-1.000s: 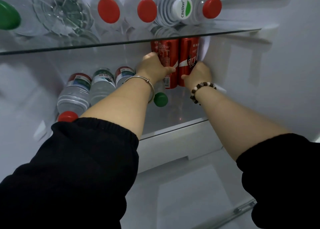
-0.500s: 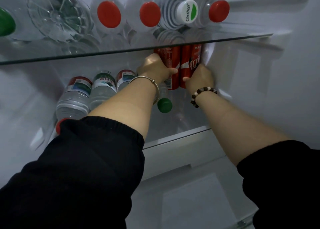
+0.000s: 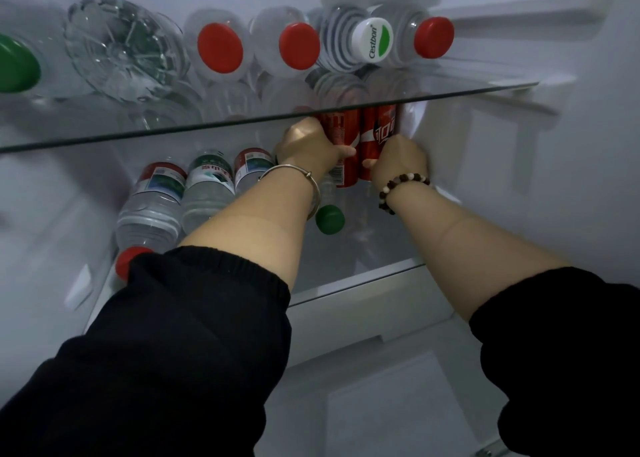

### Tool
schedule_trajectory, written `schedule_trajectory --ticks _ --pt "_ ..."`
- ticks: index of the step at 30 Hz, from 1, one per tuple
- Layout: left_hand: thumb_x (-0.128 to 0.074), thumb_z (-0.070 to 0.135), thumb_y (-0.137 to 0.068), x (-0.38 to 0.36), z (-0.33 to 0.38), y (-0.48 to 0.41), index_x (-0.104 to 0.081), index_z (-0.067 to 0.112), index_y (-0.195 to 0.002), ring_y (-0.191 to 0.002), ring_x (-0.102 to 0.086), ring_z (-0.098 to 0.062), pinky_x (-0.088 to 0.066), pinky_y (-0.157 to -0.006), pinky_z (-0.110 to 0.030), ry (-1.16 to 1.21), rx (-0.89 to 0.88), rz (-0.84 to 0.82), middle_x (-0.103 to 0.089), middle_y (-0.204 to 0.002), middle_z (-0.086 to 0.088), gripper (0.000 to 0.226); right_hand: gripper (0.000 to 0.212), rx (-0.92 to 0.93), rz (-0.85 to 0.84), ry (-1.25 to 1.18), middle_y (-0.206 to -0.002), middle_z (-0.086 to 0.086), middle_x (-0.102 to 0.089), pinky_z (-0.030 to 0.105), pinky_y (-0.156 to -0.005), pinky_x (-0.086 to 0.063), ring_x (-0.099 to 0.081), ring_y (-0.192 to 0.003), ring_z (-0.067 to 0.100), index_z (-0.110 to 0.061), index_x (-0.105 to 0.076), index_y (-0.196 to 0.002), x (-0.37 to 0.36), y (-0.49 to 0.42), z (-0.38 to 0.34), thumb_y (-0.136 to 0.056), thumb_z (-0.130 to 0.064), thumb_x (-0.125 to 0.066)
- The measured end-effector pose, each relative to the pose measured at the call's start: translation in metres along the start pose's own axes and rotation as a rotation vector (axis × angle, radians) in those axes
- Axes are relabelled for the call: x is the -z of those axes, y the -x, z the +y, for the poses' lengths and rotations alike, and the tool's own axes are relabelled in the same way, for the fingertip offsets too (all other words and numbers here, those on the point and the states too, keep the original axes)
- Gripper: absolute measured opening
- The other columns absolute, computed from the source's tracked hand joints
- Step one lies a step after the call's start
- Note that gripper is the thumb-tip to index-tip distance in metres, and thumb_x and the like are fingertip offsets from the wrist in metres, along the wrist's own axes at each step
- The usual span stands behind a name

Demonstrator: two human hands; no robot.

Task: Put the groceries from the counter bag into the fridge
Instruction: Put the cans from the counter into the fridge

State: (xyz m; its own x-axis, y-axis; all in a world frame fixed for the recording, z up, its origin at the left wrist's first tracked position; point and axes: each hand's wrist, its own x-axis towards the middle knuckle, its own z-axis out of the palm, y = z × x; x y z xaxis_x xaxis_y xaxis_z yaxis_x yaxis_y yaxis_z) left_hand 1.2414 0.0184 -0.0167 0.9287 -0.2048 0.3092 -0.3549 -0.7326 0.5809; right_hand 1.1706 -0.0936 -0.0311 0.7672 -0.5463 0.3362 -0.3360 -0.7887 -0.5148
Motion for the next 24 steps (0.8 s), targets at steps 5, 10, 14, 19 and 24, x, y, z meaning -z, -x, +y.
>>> schedule_trajectory --ticks 5,10,14,19,24 --pt "-0.076 0.056 -0.065 0.001 0.001 0.0 -0.059 0.019 -0.113 -0.104 -0.061 -0.026 -0.051 -0.09 -0.042 -0.026 -0.024 0.003 -0.065 -0.112 -0.003 0.062 0.03 -0.017 -0.021 -0.019 -0.109 0.014 -0.064 0.028 -0.067 -0.041 -0.062 -0.097 0.026 -0.001 -0.06 -0.108 0.002 0.004 0.001 -0.09 -0.025 -0.062" --pt "-0.066 0.057 -0.077 0.003 0.006 0.01 -0.056 0.009 -0.119 -0.109 -0.057 -0.031 -0.049 -0.091 -0.042 -0.201 -0.062 -0.032 -0.061 -0.117 -0.012 0.064 0.032 -0.056 -0.049 -0.071 -0.113 0.015 -0.063 0.029 -0.073 -0.043 -0.061 -0.103 0.03 -0.003 -0.06 -0.11 0.008 0.018 0.003 -0.089 -0.028 -0.062" --pt "-0.05 0.06 -0.086 0.006 0.01 0.026 -0.059 0.01 -0.116 -0.111 -0.055 -0.034 -0.047 -0.092 -0.041 -0.194 -0.088 -0.033 -0.061 -0.118 -0.014 0.059 0.029 -0.05 -0.021 -0.061 -0.111 0.018 -0.064 0.033 -0.078 -0.046 -0.06 -0.102 0.034 -0.005 -0.06 -0.107 0.02 0.038 0.008 -0.093 -0.029 -0.054" --pt "-0.042 0.055 -0.092 0.016 0.017 0.061 -0.049 0.009 -0.128 -0.12 -0.045 -0.037 -0.041 -0.098 -0.044 -0.262 -0.12 0.072 -0.049 -0.133 -0.017 0.059 0.038 0.039 0.18 -0.126 -0.125 0.014 -0.053 0.036 -0.091 -0.043 -0.05 -0.115 0.029 -0.004 -0.052 -0.122 0.04 0.074 0.016 -0.09 -0.025 -0.052" --pt "-0.047 0.041 -0.094 0.021 0.018 0.118 -0.039 0.01 -0.138 -0.132 -0.032 -0.036 -0.028 -0.109 -0.044 -0.25 -0.246 0.101 -0.037 -0.144 -0.018 0.054 0.043 0.128 0.228 -0.229 -0.138 0.013 -0.043 0.034 -0.104 -0.036 -0.039 -0.129 0.026 -0.003 -0.046 -0.129 0.063 0.123 0.031 -0.09 -0.021 -0.051"
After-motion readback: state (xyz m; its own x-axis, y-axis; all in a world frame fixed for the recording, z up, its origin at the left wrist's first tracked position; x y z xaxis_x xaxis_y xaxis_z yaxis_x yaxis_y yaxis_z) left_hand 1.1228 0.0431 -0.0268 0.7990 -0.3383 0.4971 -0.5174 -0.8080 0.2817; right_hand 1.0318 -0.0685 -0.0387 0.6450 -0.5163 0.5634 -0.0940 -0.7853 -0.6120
